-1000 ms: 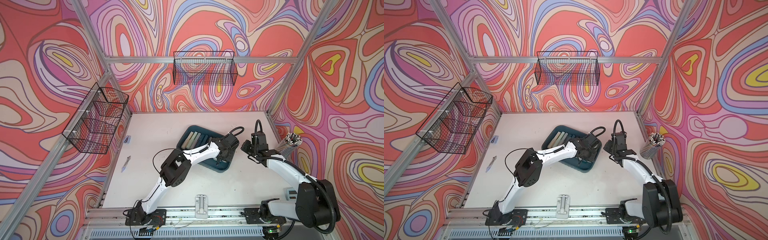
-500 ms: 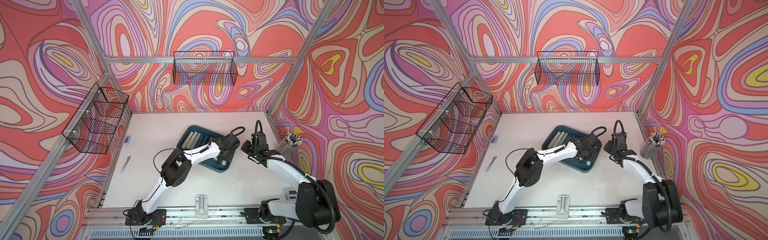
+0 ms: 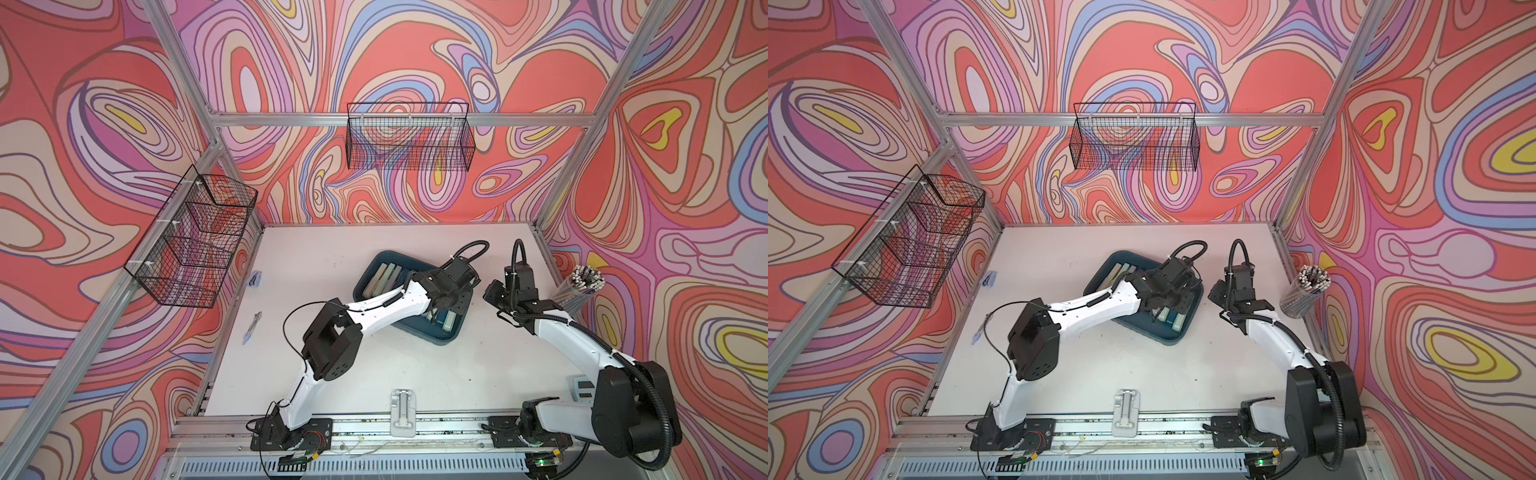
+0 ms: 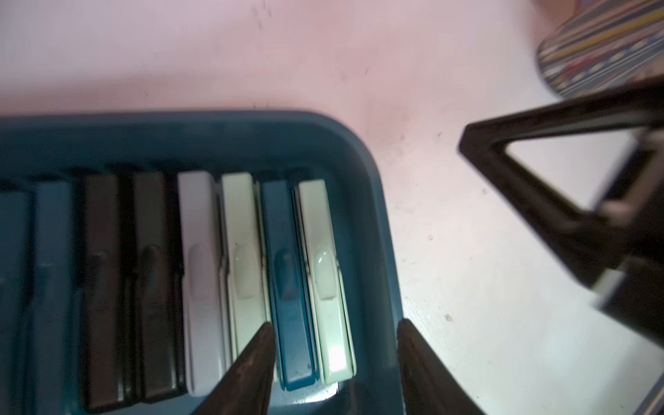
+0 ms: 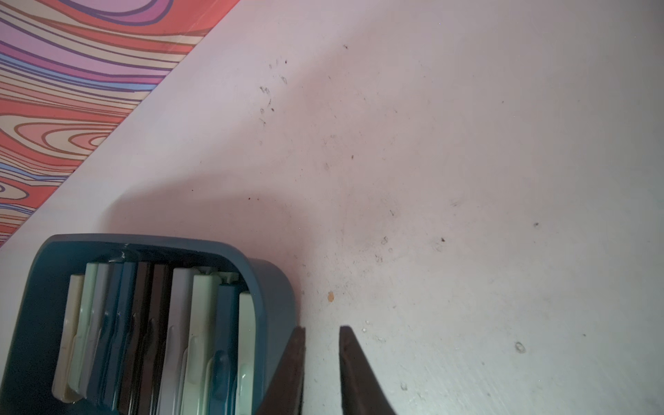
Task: Put the pruning pliers into the storage box
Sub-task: Place the pruning pliers in the storage box, then reset both arms
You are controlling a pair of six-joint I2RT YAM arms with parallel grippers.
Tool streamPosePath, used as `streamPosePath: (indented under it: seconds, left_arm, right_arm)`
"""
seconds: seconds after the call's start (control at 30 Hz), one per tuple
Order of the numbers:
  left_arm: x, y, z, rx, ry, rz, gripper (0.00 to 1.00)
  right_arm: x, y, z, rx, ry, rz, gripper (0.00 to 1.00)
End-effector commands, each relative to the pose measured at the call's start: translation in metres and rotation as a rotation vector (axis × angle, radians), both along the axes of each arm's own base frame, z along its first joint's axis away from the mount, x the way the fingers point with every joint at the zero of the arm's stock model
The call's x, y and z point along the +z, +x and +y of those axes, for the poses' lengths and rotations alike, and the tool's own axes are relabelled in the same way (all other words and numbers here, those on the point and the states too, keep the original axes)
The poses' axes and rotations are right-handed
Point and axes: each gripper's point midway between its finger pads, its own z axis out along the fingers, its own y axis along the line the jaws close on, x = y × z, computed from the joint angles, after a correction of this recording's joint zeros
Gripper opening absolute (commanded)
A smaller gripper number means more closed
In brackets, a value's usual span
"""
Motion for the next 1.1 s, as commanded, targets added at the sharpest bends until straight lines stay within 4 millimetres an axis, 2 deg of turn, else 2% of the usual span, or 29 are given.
streamPosePath:
  seconds: [0.0,0.1,0.2,0.33,0.5,0.6,0.67,0.77,0.87,0.93,0.97,1.0,1.07]
  left_arm:
    - [0.055,0.024,0.034,0.061,-0.096,-0.168,0.63]
    - [0.068,0.041,0.092,0.182,-0.109,-0.238,0.66]
    - [0.069,0.052,0.159,0.325,-0.065,-0.291,0.68]
    - [0.064,0.054,0.239,0.511,-0.008,-0.352,0.69]
    - [0.046,0.043,0.341,0.75,0.082,-0.408,0.71]
    - [0.028,0.032,0.396,0.894,0.111,-0.387,0.72]
    - [0.018,0.022,0.425,0.974,0.16,-0.411,0.73]
    - [0.009,0.01,0.454,1.041,0.251,-0.457,0.77]
    - [-0.003,0.004,0.47,1.064,0.33,-0.461,0.83]
    - [-0.01,0.005,0.476,1.065,0.344,-0.463,0.84]
    - [-0.013,0.008,0.475,1.051,0.337,-0.472,0.84]
    - [-0.025,0.005,0.474,1.031,0.346,-0.464,0.85]
    - [-0.032,0.013,0.468,0.988,0.306,-0.511,0.85]
  right_arm:
    - [0.034,0.016,-0.013,-0.014,-0.077,-0.114,0.2]
    - [0.048,0.023,-0.023,-0.026,-0.157,-0.177,0.21]
    - [0.065,0.021,-0.042,-0.099,-0.254,-0.275,0.25]
    - [0.079,0.012,-0.065,-0.189,-0.371,-0.391,0.34]
    - [0.064,0.008,-0.084,-0.258,-0.51,-0.416,0.59]
    - [0.057,0.006,-0.092,-0.295,-0.552,-0.421,0.66]
    - [0.052,0.004,-0.096,-0.319,-0.575,-0.435,0.7]
    - [0.044,0.006,-0.097,-0.324,-0.591,-0.454,0.73]
    - [0.036,0.012,-0.09,-0.282,-0.597,-0.484,0.73]
    - [0.032,0.016,-0.084,-0.238,-0.608,-0.512,0.73]
    - [0.031,0.016,-0.082,-0.224,-0.611,-0.538,0.73]
    - [0.029,0.014,-0.081,-0.222,-0.612,-0.56,0.73]
    - [0.021,0.016,-0.079,-0.199,-0.6,-0.572,0.73]
